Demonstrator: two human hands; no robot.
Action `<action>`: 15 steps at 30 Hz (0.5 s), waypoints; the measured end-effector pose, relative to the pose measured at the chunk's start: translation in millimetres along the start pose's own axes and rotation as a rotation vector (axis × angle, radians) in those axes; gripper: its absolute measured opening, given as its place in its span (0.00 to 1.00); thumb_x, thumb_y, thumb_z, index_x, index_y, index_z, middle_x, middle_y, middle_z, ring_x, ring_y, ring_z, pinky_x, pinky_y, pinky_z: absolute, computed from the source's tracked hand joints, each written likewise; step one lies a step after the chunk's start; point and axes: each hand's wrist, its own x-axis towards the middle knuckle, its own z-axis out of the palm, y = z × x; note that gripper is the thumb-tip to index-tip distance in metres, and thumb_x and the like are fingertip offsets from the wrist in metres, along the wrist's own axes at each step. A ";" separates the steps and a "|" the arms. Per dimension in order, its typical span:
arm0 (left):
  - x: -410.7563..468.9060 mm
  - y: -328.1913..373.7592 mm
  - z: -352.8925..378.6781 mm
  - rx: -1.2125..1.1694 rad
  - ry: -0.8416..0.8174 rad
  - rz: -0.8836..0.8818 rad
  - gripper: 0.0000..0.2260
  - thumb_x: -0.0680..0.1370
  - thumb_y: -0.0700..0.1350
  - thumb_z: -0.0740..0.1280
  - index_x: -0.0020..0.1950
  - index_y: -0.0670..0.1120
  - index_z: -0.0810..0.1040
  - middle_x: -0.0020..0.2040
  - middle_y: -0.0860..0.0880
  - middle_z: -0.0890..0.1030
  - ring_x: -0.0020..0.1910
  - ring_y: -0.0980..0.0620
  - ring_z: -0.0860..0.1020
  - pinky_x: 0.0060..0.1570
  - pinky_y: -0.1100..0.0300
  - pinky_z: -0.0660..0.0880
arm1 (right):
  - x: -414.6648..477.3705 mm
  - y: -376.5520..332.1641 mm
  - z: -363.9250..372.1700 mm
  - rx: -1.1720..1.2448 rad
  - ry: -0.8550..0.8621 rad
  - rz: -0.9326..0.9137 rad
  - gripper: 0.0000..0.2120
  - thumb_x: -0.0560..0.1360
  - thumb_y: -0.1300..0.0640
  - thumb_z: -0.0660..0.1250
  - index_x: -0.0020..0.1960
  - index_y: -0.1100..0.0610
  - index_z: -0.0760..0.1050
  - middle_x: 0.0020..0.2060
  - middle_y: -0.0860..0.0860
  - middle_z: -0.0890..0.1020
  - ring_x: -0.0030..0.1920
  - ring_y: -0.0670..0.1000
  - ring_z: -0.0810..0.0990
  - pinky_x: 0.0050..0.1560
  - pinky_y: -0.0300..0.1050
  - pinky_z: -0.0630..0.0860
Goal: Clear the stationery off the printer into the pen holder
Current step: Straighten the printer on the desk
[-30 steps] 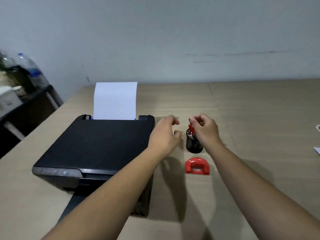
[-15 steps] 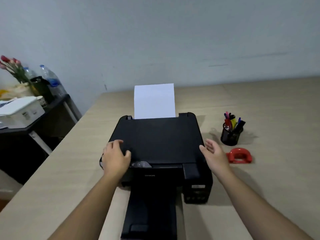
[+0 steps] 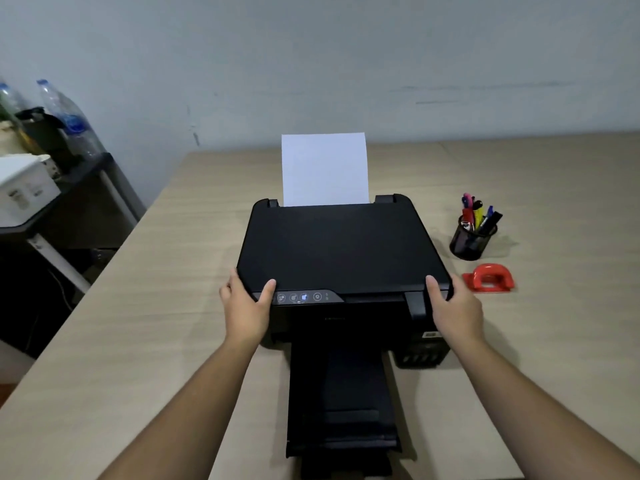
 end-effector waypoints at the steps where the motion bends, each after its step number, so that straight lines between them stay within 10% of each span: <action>1: 1.7 -1.3 0.7 -0.004 0.002 -0.005 0.33 0.75 0.51 0.68 0.75 0.44 0.58 0.68 0.40 0.65 0.66 0.42 0.70 0.69 0.54 0.65 | 1.3 -1.1 1.2 -0.009 0.010 -0.007 0.22 0.77 0.44 0.60 0.65 0.55 0.72 0.60 0.55 0.80 0.61 0.59 0.76 0.58 0.50 0.72; 15: 35.7 14.5 21.8 -0.017 -0.011 -0.049 0.36 0.78 0.52 0.65 0.78 0.43 0.50 0.74 0.41 0.58 0.72 0.44 0.65 0.72 0.55 0.60 | 50.0 -15.9 16.7 -0.055 -0.066 0.004 0.26 0.76 0.40 0.57 0.65 0.57 0.71 0.60 0.56 0.80 0.59 0.60 0.77 0.56 0.51 0.73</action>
